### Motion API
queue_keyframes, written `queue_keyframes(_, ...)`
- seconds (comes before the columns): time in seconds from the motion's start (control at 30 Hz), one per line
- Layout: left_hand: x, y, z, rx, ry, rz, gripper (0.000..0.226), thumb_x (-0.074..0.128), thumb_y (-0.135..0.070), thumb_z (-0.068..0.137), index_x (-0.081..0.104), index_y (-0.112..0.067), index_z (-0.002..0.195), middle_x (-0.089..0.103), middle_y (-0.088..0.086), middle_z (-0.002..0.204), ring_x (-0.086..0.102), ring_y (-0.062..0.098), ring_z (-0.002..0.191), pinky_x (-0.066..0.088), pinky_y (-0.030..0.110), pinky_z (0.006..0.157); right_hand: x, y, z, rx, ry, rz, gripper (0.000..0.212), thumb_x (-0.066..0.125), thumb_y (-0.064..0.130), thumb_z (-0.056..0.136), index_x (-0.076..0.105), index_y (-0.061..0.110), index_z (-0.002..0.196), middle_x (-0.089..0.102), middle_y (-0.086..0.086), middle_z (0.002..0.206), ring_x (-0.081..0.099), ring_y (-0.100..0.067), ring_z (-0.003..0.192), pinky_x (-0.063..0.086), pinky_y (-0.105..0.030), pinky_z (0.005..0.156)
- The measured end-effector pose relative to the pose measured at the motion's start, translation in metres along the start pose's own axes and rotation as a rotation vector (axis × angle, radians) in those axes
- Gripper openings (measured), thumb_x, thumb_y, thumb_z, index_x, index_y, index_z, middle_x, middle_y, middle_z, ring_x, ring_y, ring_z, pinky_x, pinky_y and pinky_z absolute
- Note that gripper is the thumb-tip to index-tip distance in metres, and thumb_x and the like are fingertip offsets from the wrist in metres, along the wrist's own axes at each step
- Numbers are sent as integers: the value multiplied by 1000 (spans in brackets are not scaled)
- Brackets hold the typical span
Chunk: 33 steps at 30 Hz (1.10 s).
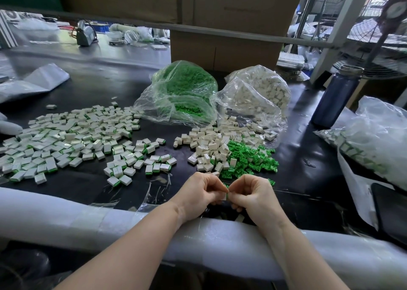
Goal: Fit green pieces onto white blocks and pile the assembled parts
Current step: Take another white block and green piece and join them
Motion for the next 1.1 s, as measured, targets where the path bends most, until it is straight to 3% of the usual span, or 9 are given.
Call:
queue_keyframes(0.17,2,2,1,7,-59,-38,7,62,0,85,69,-3,86,63,-2,71,59,-2,62,48,12,65,1,1,1,-21,-40,40,17,67,-10,75,63,6,71,62,-2,51,55,-8,44,47,-19,46)
queue_keyframes(0.37,1,4,1,6,-127,-159,12,65,1,82,70,-10,87,69,2,77,65,12,75,54,23,75,4,-2,3,-15,-103,66,11,70,-3,78,66,8,78,69,-7,64,64,-10,55,50,-18,52)
queue_keyframes(0.43,0,5,0,-2,-132,-194,13,67,0,81,70,-12,87,70,1,77,66,11,72,53,20,71,5,-3,4,-10,-110,50,8,69,1,80,67,8,77,69,-7,64,64,-10,55,51,-18,52)
queue_keyframes(0.57,-1,8,1,-22,-171,-151,14,68,-4,82,68,-16,91,71,5,87,66,11,78,54,21,76,7,-3,4,-15,-110,27,13,65,3,84,67,8,73,67,-5,60,60,-8,52,50,-18,51)
queue_keyframes(0.8,1,5,3,-69,-169,-155,6,62,-3,87,67,-5,86,65,6,72,62,3,60,51,15,59,6,0,2,-5,-78,7,19,60,3,88,64,8,71,62,0,53,55,-6,47,47,-18,48)
queue_keyframes(1.1,1,3,1,-30,-111,-71,8,61,-2,87,69,-3,84,61,-3,66,55,-2,55,48,13,59,6,-3,5,25,-66,-94,23,60,5,87,62,12,66,58,3,51,49,-2,43,40,-15,45)
Point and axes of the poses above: each hand's wrist, its own z-axis towards the middle knuckle, its own x-axis out of the palm, y = z × x, the point moved 1 cm from there along z, towards the middle knuckle
